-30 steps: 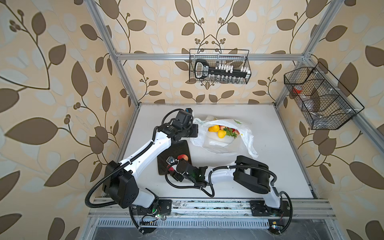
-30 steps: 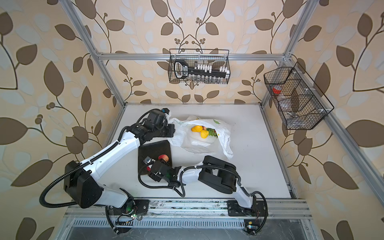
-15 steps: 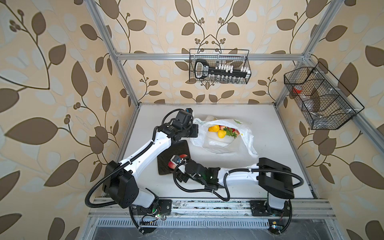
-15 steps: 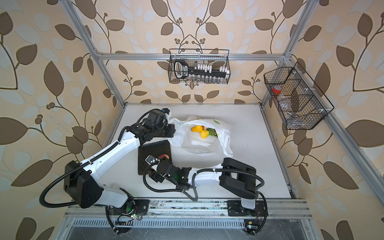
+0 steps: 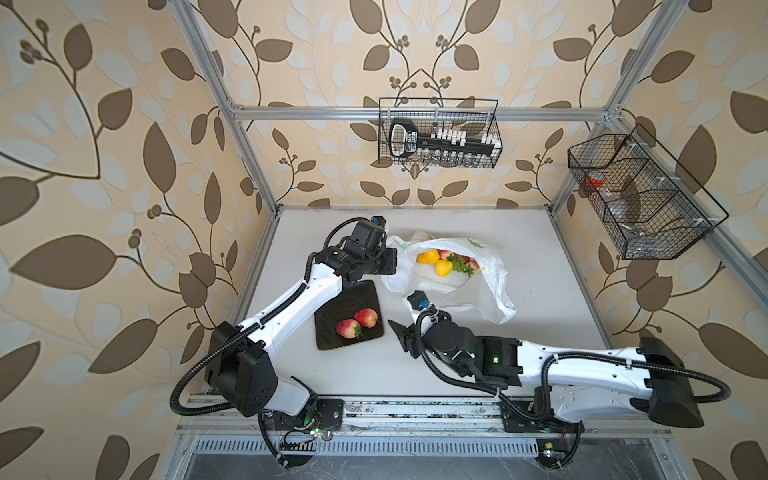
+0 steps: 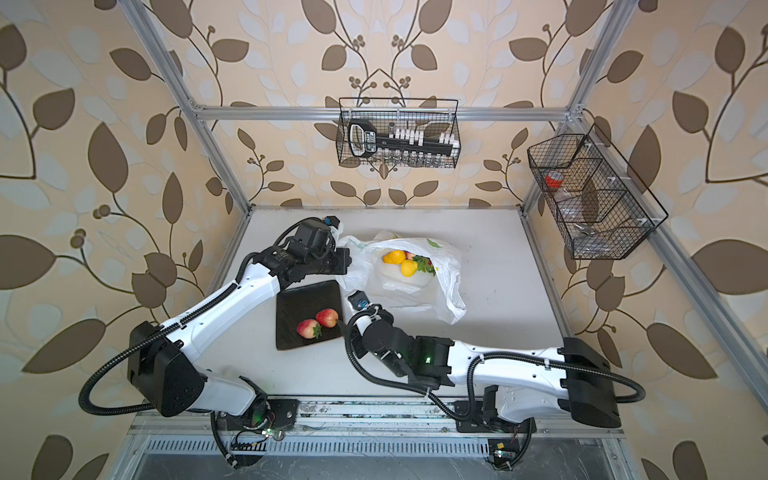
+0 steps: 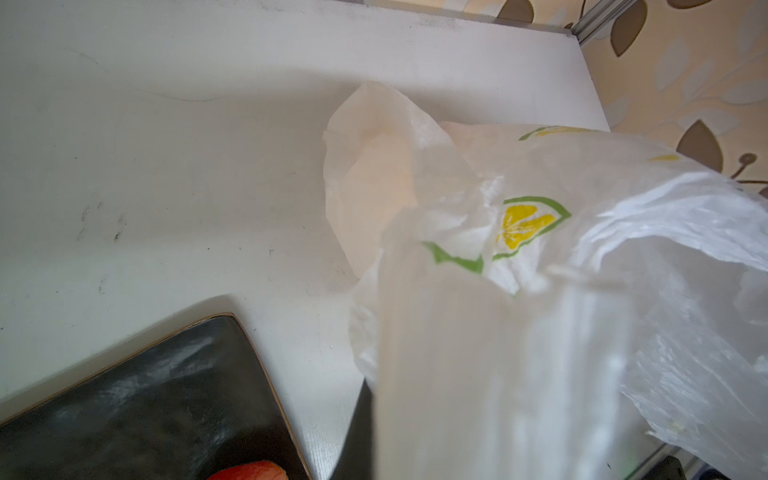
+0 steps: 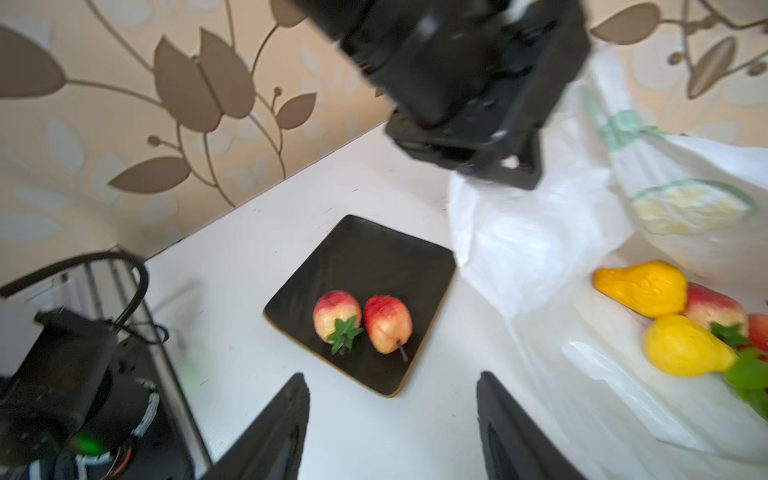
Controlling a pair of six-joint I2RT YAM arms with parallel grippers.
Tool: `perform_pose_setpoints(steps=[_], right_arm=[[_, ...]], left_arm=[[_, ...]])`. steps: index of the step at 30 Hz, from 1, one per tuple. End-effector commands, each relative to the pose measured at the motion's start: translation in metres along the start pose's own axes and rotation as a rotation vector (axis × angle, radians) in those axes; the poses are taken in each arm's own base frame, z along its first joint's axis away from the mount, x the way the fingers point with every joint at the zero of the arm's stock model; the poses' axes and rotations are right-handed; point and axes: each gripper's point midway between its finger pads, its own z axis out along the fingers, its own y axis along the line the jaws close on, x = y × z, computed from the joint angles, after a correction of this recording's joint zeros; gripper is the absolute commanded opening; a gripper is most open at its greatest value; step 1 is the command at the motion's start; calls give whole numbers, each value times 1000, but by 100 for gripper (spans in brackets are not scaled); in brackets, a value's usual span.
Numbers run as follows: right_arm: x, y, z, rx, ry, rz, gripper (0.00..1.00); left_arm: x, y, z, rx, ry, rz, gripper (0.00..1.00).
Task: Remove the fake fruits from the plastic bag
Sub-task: 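Reach the right gripper into the bag and grasp a yellow pear with leaves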
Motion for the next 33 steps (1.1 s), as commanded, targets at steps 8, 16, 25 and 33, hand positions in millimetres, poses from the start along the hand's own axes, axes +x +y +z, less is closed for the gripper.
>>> perform_pose_setpoints(steps=[8, 16, 25, 33], right_arm=[[4, -98, 34, 268, 83, 412, 62], [31, -169, 80, 493, 176, 503, 65], [64, -217, 111, 578, 275, 529, 71], [86, -247, 143, 645, 298, 548, 77]], left_arm=[[-8, -7, -9, 42, -25, -17, 0], [0, -9, -12, 60, -10, -44, 0], [-1, -17, -15, 85, -12, -57, 0], [7, -25, -15, 88, 9, -45, 0]])
